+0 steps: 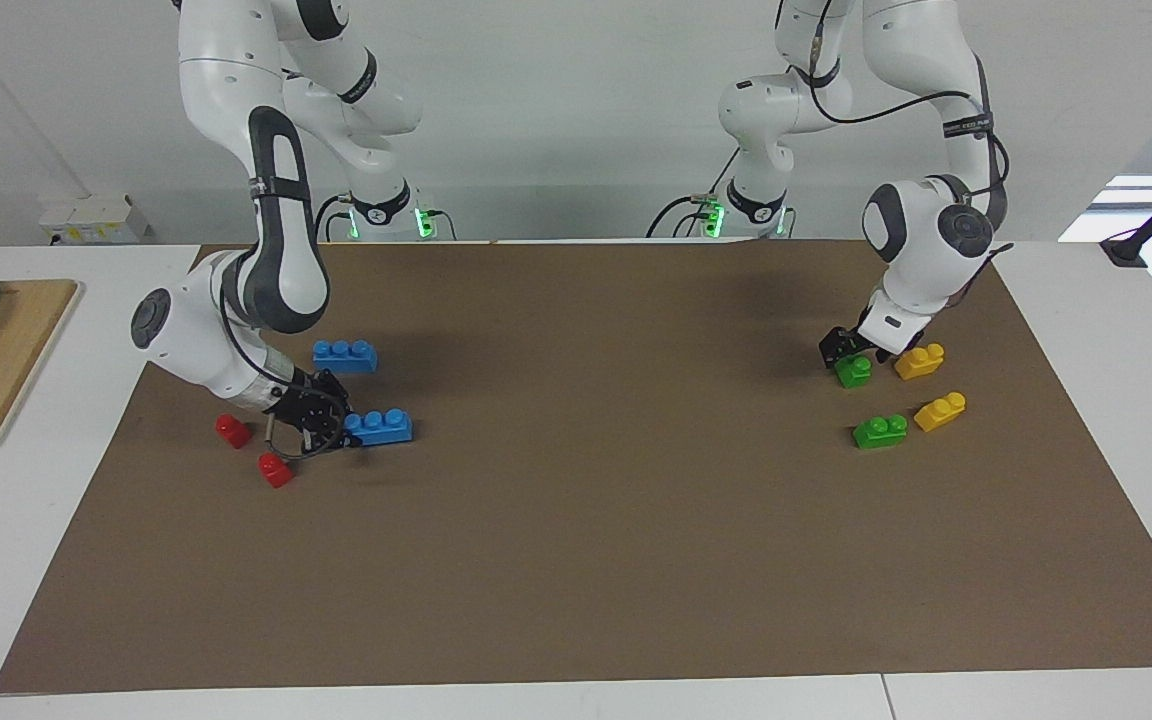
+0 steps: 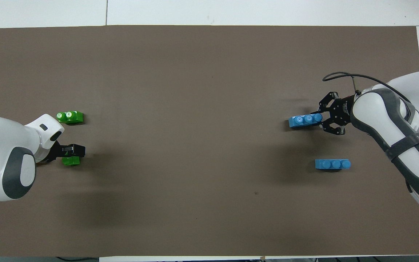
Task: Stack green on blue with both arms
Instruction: 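Grasp the blue brick with the right gripper and carry it toward the table center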
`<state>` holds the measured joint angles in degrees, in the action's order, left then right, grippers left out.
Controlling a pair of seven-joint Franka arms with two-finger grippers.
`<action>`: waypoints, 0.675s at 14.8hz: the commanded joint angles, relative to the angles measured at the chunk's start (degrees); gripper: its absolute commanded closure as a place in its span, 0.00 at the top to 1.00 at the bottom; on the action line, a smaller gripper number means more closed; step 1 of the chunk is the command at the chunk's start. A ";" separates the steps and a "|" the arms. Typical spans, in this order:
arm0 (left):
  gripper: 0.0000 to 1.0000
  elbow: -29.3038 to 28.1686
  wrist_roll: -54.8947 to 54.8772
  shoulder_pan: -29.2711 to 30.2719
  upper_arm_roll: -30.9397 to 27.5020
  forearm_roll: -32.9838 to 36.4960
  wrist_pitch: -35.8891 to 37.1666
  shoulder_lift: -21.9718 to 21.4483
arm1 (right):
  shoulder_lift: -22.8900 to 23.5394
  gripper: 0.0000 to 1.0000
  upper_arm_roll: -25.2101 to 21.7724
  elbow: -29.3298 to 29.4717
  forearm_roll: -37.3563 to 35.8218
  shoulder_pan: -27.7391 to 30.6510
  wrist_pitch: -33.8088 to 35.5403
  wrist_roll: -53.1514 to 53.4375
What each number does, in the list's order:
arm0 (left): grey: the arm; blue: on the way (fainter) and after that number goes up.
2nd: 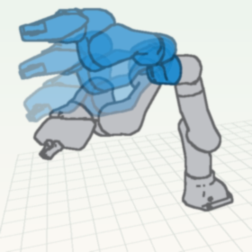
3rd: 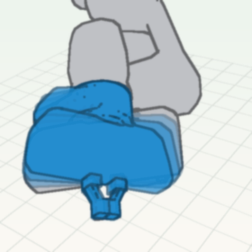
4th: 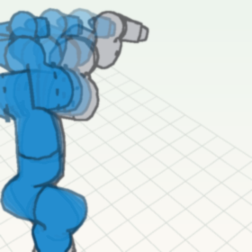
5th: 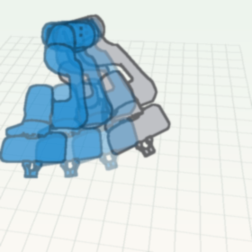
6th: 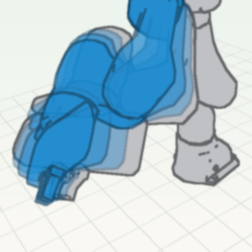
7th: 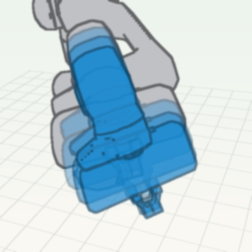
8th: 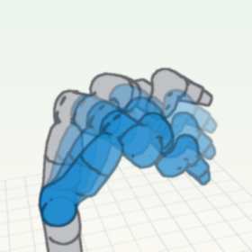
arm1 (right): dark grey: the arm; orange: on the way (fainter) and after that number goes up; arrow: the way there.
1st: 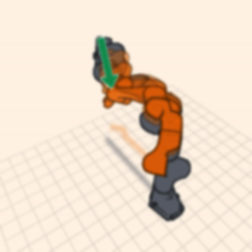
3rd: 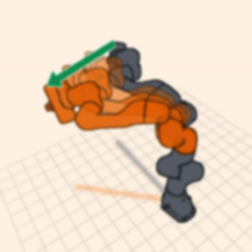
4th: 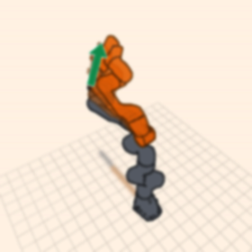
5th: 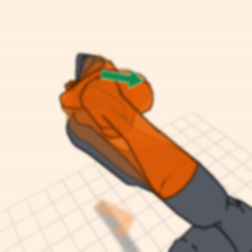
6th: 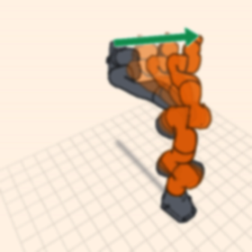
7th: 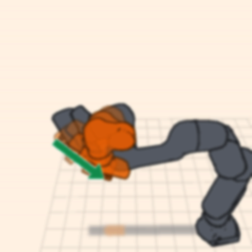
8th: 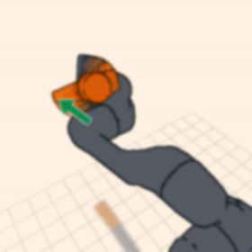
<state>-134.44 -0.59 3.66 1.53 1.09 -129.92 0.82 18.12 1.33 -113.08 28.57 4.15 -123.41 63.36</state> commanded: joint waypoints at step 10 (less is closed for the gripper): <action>0.11 -1.09 0.33 0.04 0.23 0.85 -1.30 -0.03 | -1.60 0.00 0.16 7.08 0.88 -19.96 -3.32 19.49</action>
<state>-135.03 -0.59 3.65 1.59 1.09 -130.04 0.87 16.70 1.71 -105.55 28.76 -13.45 -124.56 79.24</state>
